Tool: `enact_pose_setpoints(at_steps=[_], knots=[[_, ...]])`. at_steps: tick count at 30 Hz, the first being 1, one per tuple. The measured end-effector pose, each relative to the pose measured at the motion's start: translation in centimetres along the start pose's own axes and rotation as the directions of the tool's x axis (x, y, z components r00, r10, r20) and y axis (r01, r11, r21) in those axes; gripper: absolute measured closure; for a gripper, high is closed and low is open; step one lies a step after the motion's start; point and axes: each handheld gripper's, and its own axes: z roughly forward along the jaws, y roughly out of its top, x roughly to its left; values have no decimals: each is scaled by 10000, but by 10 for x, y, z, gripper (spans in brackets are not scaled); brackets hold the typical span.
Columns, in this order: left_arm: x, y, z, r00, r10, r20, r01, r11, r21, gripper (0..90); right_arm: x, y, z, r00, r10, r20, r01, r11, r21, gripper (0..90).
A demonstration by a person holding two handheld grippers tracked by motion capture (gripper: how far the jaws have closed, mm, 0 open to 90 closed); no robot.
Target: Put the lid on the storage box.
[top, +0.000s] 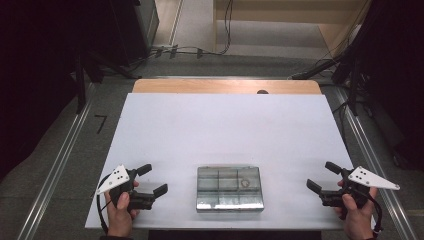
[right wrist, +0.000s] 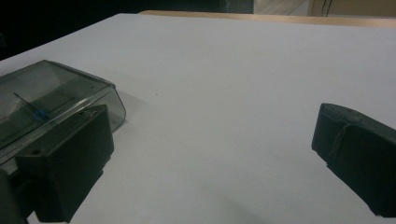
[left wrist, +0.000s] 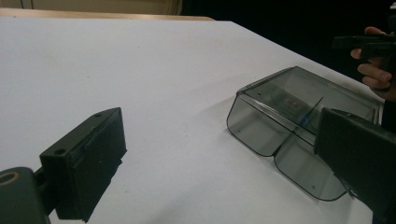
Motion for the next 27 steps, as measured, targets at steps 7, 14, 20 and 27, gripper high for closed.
enact_pose_setpoints(at_steps=[7, 14, 20, 27], knots=[[5, -1, -2, 9997, -91, -207, 91, 10000, -24, 16, -9, -2, -6, 9996, 165, 227, -164, 9999, -21, 0], [7, -1, -5, 9995, -67, -296, 65, 10000, -73, 16, -16, -5, -9, 9988, 241, 438, -241, 9997, -1, 0], [7, -1, -4, 9995, -84, -308, 82, 9999, -73, 16, -22, -7, -13, 9978, 347, 565, -342, 9994, -105, 0], [10, -3, -3, 9997, -152, -215, 149, 9998, -111, 17, -26, -11, -12, 9974, 345, 630, -345, 9994, -7, 0]])
